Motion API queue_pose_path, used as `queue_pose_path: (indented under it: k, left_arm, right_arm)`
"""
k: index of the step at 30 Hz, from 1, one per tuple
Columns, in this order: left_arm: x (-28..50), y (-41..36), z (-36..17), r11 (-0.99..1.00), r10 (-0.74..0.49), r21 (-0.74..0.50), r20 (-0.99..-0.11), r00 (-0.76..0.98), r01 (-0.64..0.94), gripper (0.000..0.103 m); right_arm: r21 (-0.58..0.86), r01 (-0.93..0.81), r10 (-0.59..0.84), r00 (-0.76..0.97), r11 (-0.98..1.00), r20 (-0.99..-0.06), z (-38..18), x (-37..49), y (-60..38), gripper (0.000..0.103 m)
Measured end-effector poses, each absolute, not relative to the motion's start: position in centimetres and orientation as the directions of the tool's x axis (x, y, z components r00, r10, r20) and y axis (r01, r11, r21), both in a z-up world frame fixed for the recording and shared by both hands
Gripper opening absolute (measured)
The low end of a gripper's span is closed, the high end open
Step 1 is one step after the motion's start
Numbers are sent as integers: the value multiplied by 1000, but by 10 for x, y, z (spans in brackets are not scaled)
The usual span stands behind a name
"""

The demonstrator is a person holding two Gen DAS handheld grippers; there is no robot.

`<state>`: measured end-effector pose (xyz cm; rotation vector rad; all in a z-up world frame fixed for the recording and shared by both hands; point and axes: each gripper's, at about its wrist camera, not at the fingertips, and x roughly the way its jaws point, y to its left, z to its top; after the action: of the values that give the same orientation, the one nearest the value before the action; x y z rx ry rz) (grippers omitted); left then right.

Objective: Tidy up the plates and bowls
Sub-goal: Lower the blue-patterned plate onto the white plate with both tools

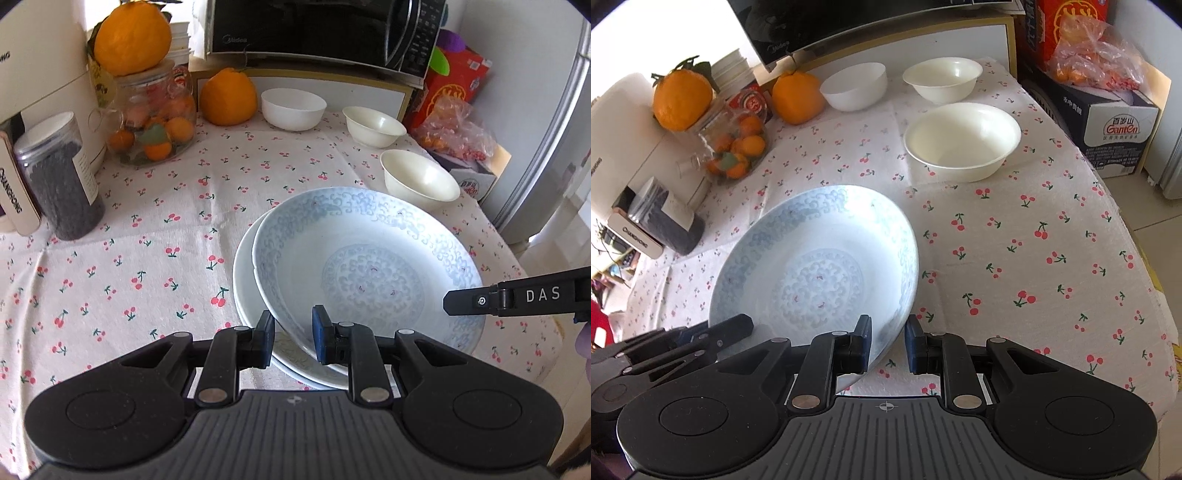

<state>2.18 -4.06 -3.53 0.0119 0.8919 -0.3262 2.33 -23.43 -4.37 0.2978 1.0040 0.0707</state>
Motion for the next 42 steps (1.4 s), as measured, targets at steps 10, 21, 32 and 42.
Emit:
queue_pose_path:
  k: [10,21,32,42]
  left_arm:
    - [23,-44,-35,949,-263,-99,-772,578,301,20]
    - [25,-44,-38,941,-290,-128,-784,549,315,23]
    - [23,-44,-37,941,-286,-123,-786,548,315,23]
    - [19,-41,-28,951,-259,-101,-778,573,293,47]
  right_arm:
    - [270,101,174,543,958,-821,-42,22,-236,15]
    - [284,143,162,551,948,-819,-42,22,-243,11]
    - [269,153,141,559,951,-817,-39,23,-245,9]
    - [244,148,122,563,958,-817,-38,25,-243,8]
